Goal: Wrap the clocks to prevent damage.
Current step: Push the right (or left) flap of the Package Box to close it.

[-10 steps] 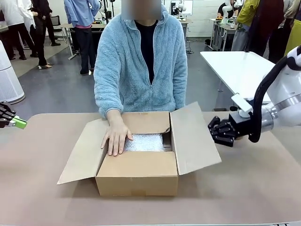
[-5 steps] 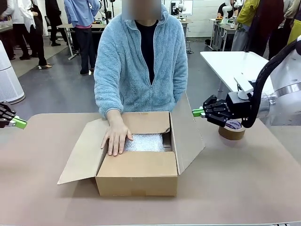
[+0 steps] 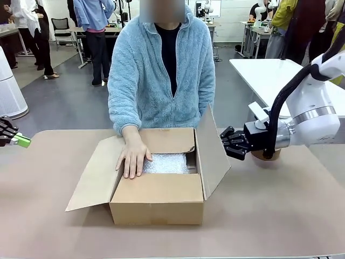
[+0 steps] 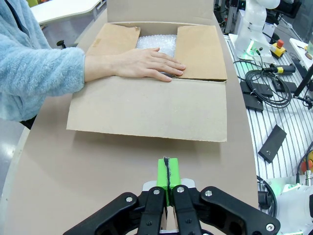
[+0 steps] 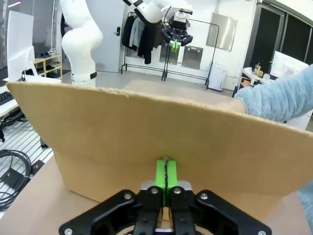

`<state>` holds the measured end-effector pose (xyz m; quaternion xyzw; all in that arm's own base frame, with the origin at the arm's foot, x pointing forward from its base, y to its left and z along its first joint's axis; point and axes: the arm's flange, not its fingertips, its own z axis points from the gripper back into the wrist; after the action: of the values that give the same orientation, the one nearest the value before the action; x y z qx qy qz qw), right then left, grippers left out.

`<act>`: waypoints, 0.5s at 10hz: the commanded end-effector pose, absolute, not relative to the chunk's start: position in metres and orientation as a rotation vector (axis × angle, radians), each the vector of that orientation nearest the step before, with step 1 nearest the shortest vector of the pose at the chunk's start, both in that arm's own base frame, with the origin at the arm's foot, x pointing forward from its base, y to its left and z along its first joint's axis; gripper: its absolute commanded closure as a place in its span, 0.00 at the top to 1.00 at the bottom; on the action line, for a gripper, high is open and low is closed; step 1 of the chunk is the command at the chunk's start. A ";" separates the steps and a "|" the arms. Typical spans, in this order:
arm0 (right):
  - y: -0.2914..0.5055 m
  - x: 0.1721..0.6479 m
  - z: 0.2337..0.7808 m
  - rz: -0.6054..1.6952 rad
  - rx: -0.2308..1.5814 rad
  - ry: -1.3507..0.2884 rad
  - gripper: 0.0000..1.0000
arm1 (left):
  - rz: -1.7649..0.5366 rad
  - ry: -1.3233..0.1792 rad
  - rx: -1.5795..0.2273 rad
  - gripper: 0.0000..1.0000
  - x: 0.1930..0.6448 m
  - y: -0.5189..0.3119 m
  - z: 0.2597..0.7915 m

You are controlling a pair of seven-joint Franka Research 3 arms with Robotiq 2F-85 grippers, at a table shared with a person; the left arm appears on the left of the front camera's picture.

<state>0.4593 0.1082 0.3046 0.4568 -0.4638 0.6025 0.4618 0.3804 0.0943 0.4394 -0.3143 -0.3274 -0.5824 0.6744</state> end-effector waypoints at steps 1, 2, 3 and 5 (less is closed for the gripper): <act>0.107 0.457 0.309 1.486 1.120 -1.151 0.01 | -1.312 -0.762 -0.718 0.00 0.381 0.095 0.440; 0.107 0.457 0.309 1.486 1.120 -1.151 0.01 | -1.312 -0.762 -0.718 0.00 0.381 0.095 0.440; 0.107 0.457 0.309 1.486 1.120 -1.151 0.01 | -1.312 -0.762 -0.718 0.00 0.381 0.095 0.440; 0.107 0.457 0.309 1.486 1.120 -1.151 0.01 | -1.312 -0.762 -0.718 0.00 0.381 0.095 0.440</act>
<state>0.4599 0.1068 0.3079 0.4545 -0.4660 0.6031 0.4609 0.3805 0.0944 0.4394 -0.3143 -0.3274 -0.5824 0.6744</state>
